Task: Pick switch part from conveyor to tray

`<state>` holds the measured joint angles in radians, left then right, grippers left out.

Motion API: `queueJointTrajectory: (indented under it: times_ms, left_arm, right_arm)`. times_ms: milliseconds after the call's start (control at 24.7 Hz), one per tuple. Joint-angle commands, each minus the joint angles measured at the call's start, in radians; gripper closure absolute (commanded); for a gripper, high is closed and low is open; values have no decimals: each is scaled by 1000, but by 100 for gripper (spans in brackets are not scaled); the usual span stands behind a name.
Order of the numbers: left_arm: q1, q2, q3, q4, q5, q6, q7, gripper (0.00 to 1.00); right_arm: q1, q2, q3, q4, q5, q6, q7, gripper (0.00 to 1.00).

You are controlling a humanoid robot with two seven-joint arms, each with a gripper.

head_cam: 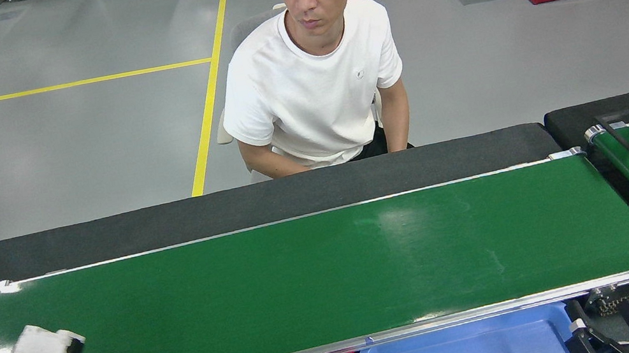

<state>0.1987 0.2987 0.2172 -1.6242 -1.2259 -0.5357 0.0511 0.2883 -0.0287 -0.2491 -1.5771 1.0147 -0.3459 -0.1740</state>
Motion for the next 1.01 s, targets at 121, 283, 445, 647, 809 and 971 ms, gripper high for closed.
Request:
queueJointTrajectory:
  times_ms: [121,283,445,647,809,971]
  left_arm:
    - [50,-21,-148,-155,-23,-211,0,90]
    - [-24,-19,-322,-155,-86,-250,0,90]
    - [-150,-26,-522,-155,-132,-250,-42,88]
    - [-245,-121,-734,-155,-245,-250,-122,86]
    - [-254,-256,-858,-149,-425,-250,-126,82]
    - [-243,-311,-860,-140,-497,-250,-120,38]
  right_arm:
    - [-14,-23,-6,-15,1,7,2,0]
    - [-47,-25,-6,-17,4,27,5,0]
    - [-112,-25,-3,-17,8,31,25,0]
    - [-126,-50,17,-15,64,18,25,0]
    - [-129,-45,39,-43,73,19,42,0]
    - [-112,-40,42,-66,73,18,51,0]
